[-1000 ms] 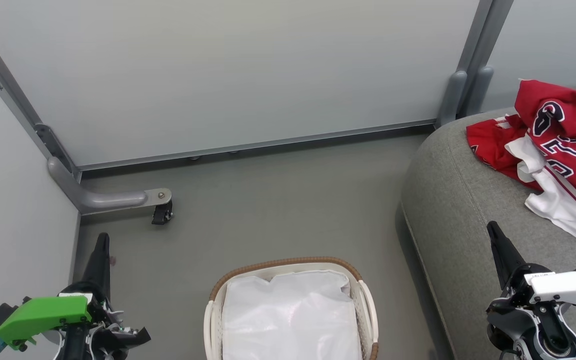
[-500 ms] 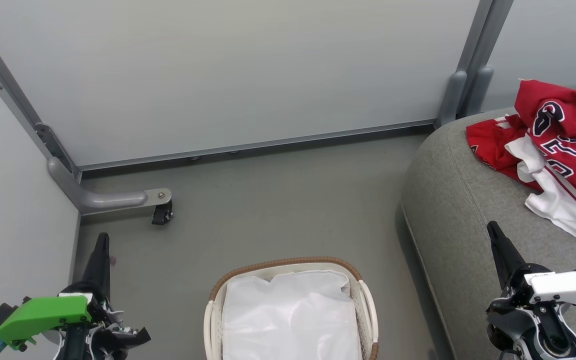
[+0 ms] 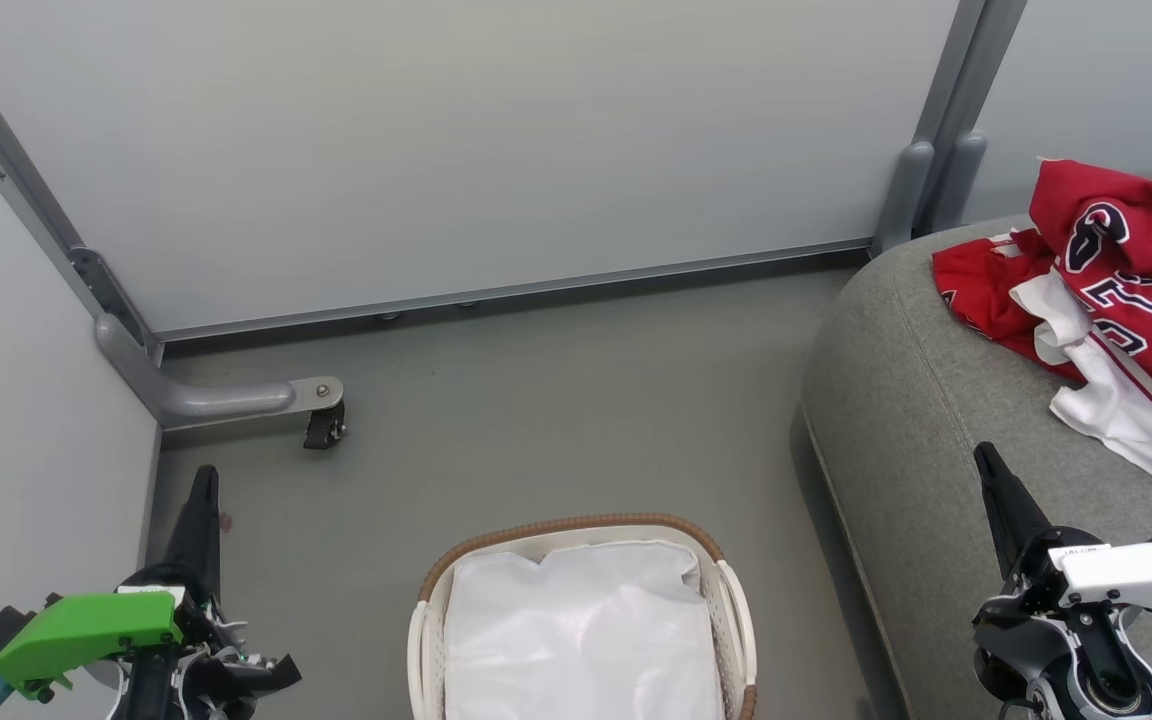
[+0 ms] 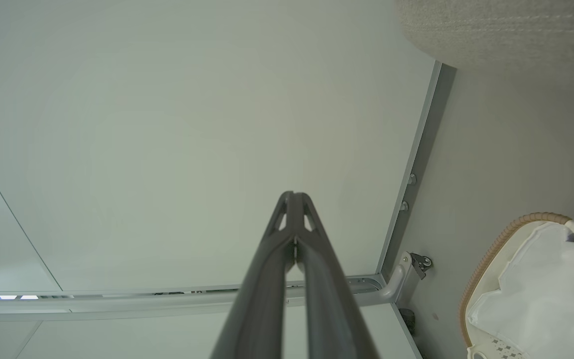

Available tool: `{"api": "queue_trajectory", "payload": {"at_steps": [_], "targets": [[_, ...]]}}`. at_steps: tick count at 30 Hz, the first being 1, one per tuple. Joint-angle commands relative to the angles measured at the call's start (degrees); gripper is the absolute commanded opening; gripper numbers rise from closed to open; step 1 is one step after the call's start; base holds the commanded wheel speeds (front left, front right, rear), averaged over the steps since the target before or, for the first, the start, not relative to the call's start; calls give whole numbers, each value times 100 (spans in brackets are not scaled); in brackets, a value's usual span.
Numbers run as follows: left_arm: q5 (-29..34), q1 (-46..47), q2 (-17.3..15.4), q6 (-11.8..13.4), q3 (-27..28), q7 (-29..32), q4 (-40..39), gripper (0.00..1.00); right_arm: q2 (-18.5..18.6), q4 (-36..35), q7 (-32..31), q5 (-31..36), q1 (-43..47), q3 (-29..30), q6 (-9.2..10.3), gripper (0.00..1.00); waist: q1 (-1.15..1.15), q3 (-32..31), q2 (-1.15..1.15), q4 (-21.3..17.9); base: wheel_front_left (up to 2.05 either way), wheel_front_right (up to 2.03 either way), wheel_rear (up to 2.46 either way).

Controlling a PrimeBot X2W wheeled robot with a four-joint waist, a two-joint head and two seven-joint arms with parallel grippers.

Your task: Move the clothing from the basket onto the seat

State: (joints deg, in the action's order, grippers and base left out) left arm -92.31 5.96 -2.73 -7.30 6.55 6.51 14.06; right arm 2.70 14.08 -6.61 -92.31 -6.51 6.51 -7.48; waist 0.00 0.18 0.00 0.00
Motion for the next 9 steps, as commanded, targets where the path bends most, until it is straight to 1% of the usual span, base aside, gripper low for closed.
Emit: {"api": "queue_trajectory", "payload": {"at_steps": [1,9], "targets": [[-15,51,-33,-36,15,27,-9,0,34,-19,-8,-20,61,13,-2,0,0,0,0,0,0,0,0],[-14,51,-32,-36,15,25,-9,0,34,-19,-8,-20,61,13,-2,0,0,0,0,0,0,0,0]]}}
